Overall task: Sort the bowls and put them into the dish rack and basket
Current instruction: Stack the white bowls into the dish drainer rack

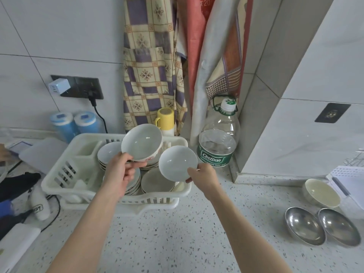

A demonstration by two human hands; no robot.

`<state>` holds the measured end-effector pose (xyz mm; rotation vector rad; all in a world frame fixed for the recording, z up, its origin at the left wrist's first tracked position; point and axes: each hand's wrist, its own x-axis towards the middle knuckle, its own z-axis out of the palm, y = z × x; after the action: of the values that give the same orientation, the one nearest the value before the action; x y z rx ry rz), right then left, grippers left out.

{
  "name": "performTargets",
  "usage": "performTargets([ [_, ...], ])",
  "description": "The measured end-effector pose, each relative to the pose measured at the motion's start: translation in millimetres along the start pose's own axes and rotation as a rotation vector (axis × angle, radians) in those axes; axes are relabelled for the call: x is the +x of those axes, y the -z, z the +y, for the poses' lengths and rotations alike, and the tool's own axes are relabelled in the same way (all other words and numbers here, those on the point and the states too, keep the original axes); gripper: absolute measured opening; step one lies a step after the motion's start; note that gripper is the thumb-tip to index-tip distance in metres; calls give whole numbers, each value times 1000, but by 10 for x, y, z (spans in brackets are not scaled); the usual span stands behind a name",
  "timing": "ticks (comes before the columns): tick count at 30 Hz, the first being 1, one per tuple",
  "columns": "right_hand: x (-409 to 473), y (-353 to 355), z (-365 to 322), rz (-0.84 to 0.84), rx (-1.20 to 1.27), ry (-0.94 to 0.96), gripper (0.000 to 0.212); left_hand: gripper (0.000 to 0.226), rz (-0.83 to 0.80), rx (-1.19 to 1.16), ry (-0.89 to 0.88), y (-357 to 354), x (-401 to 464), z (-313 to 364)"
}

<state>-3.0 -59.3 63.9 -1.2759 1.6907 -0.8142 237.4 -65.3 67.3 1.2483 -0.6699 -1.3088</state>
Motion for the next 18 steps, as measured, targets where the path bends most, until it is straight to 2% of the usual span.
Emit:
performTargets([
  [6,136,-197,-139,-90,-208,-5,20,17,2,9,5,76,177,-13],
  [13,201,-411,-176,-157,-335,-22,36,15,13,40,26,134,274,-81],
  [15,205,-466,-182,-180,-353,-28,28,15,11,50,32,135,290,-96],
  [17,217,-504,-175,-194,-378,-39,10,15,6,58,36,132,302,-110],
  [18,224,-515,-167,-193,-386,-43,11,15,5,58,39,130,307,-115],
])
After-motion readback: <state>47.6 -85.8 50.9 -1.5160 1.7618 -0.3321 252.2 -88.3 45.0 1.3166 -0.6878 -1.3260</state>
